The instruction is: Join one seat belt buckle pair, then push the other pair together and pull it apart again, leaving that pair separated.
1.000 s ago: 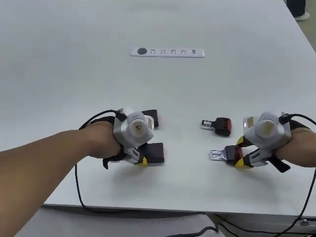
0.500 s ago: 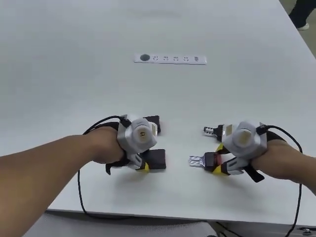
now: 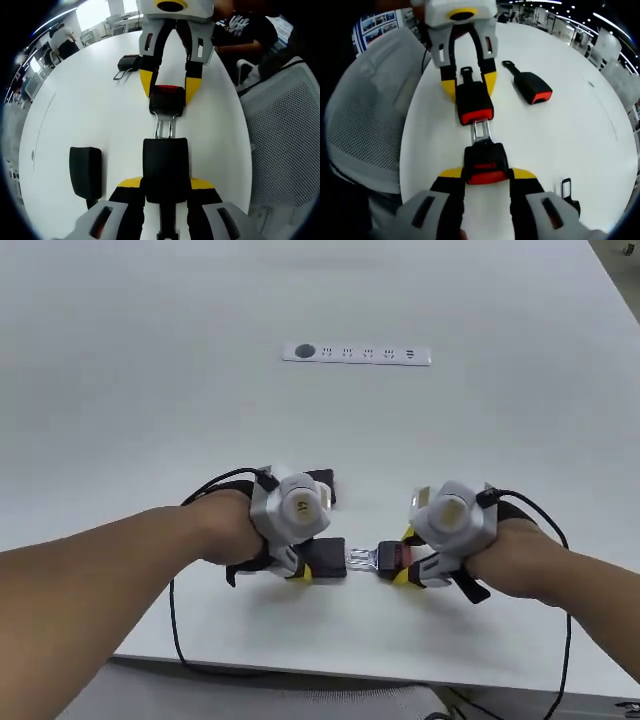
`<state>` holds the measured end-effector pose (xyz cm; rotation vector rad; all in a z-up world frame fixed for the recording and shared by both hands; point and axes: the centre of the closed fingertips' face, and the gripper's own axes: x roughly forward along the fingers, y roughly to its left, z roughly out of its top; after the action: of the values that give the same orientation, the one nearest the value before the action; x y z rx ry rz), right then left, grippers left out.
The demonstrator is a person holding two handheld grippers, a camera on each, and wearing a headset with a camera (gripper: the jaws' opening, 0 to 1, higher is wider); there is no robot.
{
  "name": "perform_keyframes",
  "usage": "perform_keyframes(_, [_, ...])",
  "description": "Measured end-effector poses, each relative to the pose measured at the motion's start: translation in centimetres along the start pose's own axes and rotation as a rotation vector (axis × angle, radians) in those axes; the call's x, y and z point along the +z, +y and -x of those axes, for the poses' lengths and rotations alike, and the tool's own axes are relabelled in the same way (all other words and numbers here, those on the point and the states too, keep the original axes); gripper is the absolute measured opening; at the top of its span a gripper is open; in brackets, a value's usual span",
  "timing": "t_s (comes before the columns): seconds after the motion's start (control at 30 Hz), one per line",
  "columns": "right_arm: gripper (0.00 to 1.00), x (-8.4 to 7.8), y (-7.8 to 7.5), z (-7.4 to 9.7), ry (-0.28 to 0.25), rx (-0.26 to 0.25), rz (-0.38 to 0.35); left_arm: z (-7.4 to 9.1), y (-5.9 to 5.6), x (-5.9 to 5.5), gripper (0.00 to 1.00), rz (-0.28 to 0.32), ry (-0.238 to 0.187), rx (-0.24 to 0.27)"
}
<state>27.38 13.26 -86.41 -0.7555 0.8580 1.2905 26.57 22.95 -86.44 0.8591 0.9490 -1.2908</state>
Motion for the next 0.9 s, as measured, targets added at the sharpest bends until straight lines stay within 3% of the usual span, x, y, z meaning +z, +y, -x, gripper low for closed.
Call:
perform_keyframes(0.1, [0.35,-0.1,0.0,0.1,0.024,-0.003,0.023,0.0,0.0,0.0,0.33,-0.001,-0.003,-0.001])
perform_keyframes(0.5, [0.35,1.2,0.6,-0.5,-0.009,-0.008,0.057,0.0,0.0,0.0,0.33,-0.017,0.003,-0.008])
perform_keyframes(0.9, [0.33,1.4,0.5,-0.7,-0.018,0.002,0.057,0.0,0.0,0.1,0.32,-0.042,-0.002,-0.021])
